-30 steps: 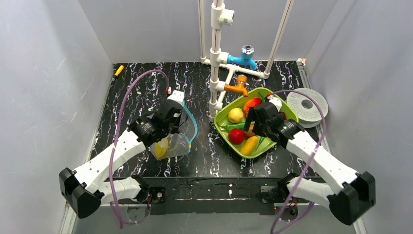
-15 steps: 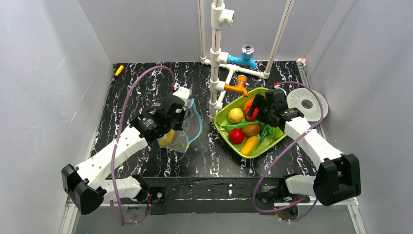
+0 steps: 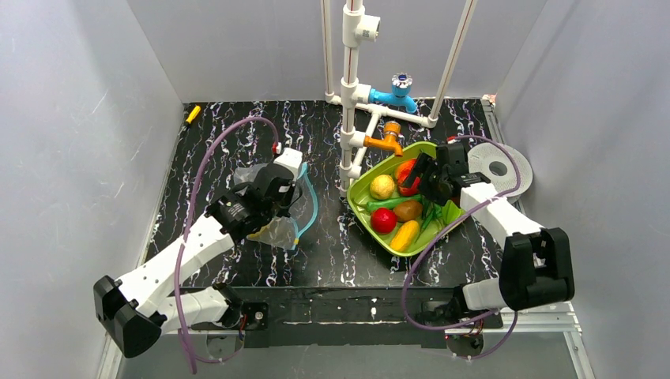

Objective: Place the food in the zip-top bag and seal the zipper
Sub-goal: Pick up the fake fruit from the bin.

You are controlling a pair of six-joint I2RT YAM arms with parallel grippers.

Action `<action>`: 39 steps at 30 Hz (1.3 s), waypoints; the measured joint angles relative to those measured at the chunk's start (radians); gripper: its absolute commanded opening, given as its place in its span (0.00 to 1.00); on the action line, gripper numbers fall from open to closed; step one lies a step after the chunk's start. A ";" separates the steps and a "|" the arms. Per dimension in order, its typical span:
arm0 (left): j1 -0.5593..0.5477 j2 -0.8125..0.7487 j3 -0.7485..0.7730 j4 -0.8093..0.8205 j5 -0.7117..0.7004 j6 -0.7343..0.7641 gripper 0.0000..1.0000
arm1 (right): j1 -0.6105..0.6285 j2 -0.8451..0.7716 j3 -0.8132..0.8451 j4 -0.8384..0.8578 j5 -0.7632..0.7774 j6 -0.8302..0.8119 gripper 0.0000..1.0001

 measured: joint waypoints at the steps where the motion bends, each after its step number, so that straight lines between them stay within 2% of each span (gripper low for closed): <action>1: 0.000 -0.010 -0.004 0.005 -0.001 0.000 0.00 | -0.003 0.013 0.001 0.006 -0.010 0.005 0.88; 13: 0.000 -0.066 -0.021 0.027 0.000 -0.002 0.00 | -0.008 0.189 0.090 0.049 -0.031 0.030 0.87; 20: 0.000 -0.067 -0.023 0.027 0.003 0.000 0.00 | -0.013 0.253 0.111 0.060 -0.030 0.033 0.91; 22: 0.000 -0.067 -0.023 0.028 0.002 0.000 0.00 | -0.013 0.269 0.112 0.069 -0.029 0.034 0.84; 32: 0.000 -0.070 -0.029 0.037 0.002 0.000 0.00 | -0.014 0.265 0.111 0.075 -0.031 0.012 0.27; 39: 0.000 -0.067 -0.029 0.043 0.003 0.000 0.00 | -0.014 0.059 0.041 0.071 -0.040 -0.005 0.21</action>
